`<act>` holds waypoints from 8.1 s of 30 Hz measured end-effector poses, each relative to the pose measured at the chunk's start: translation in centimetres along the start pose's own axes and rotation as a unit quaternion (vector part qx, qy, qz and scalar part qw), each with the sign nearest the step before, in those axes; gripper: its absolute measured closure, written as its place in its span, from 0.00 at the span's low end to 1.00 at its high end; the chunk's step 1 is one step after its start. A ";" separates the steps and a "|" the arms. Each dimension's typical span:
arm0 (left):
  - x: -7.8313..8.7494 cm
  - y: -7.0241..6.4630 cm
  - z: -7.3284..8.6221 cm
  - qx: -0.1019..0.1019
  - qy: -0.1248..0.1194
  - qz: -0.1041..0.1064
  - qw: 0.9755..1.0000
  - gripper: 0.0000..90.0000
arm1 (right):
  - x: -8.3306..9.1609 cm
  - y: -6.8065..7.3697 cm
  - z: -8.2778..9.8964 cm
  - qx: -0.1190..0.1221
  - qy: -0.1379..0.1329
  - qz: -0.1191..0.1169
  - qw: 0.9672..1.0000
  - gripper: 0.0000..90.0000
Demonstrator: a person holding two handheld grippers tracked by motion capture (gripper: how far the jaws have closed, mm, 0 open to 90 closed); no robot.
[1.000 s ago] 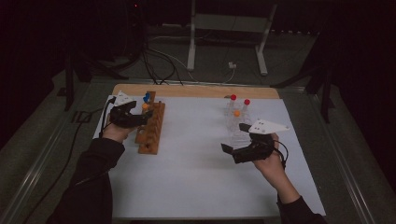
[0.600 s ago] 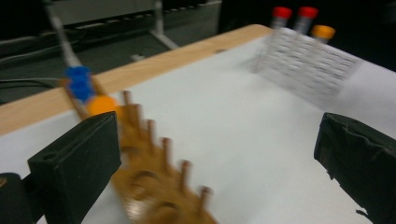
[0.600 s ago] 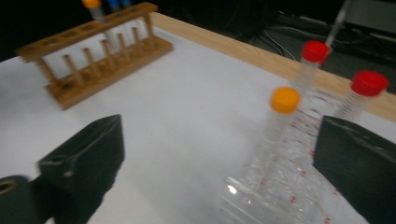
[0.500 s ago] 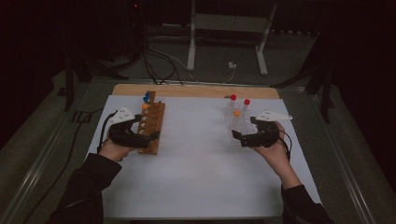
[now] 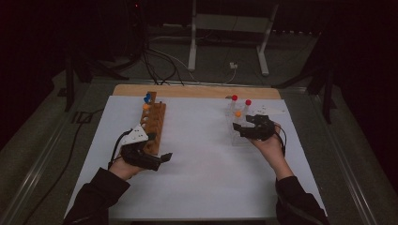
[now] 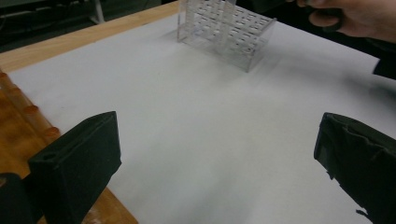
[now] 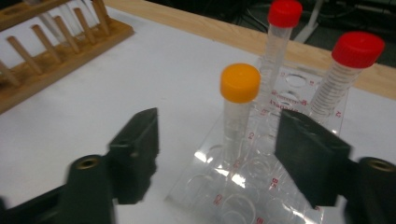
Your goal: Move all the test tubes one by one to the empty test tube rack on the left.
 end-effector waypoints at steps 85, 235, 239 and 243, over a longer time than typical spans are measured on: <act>-3.8 -4.0 -5.7 -0.064 -0.036 0.095 0.993 0.26 | 1.3 13.8 3.7 0.149 0.079 -0.150 0.974 0.83; 2.7 2.5 -1.5 0.006 0.009 -0.068 0.998 0.01 | 6.2 5.4 -1.5 0.070 -0.063 -0.068 0.993 0.00; 2.8 1.7 -1.3 0.004 0.003 -0.055 0.998 0.01 | 5.5 3.7 -2.1 0.058 -0.066 -0.054 0.995 0.00; 2.6 1.3 -0.9 0.006 0.001 -0.040 0.999 0.01 | 4.7 2.1 -2.4 0.042 -0.062 -0.041 0.996 0.00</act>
Point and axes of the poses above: each handheld gripper's, and its own axes: x roughly backward along the jaws, z roughly out of its underside, y roughly to its left, the point moved 1 cm from there along -x, roughly forward along the jaws, and after that the axes turned 12 degrees about -x, right-handed, at the moved point
